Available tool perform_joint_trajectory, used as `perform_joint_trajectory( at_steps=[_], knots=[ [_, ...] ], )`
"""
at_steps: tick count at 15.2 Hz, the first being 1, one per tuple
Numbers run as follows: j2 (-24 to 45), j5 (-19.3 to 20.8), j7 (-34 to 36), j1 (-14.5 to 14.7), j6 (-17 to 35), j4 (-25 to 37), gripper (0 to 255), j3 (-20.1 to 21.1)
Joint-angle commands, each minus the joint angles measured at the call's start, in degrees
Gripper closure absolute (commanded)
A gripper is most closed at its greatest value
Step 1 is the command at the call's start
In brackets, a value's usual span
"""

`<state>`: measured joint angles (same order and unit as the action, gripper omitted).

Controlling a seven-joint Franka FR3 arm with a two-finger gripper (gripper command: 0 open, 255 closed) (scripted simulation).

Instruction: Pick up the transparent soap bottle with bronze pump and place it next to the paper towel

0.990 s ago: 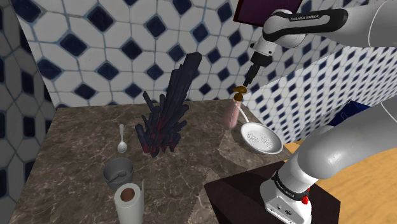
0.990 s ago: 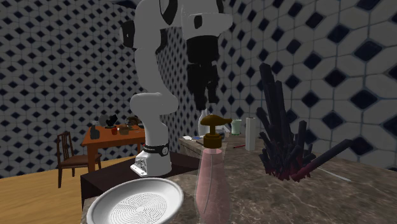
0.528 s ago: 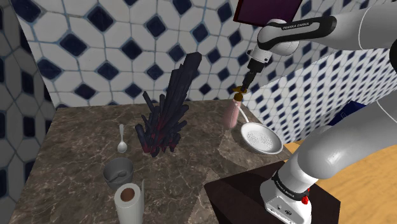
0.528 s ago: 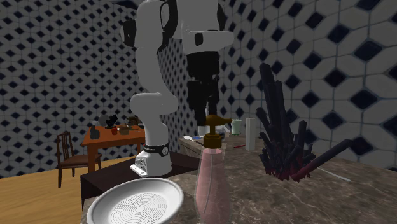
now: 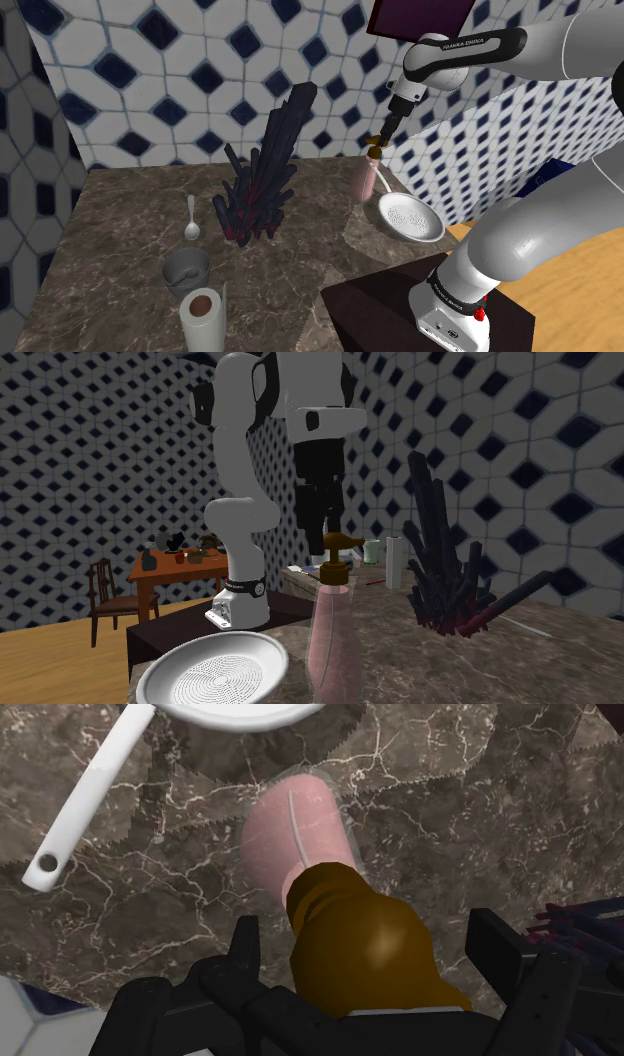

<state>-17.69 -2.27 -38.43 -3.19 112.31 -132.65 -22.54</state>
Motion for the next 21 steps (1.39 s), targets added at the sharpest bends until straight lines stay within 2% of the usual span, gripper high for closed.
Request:
perform_joint_trajectory(
  at_steps=[1, 2, 11, 21],
  knots=[
    [0.0, 0.0, 0.0, 0.0, 0.0, 0.0, 0, 0.0],
    [0.0, 0.0, 0.0, 0.0, 0.0, 0.0, 255, 0.0],
    [0.0, 0.0, 0.0, 0.0, 0.0, 0.0, 255, 0.0],
    [-1.8, 0.5, 1.4, 0.0, -7.8, 6.2, 255, 0.8]
  ],
)
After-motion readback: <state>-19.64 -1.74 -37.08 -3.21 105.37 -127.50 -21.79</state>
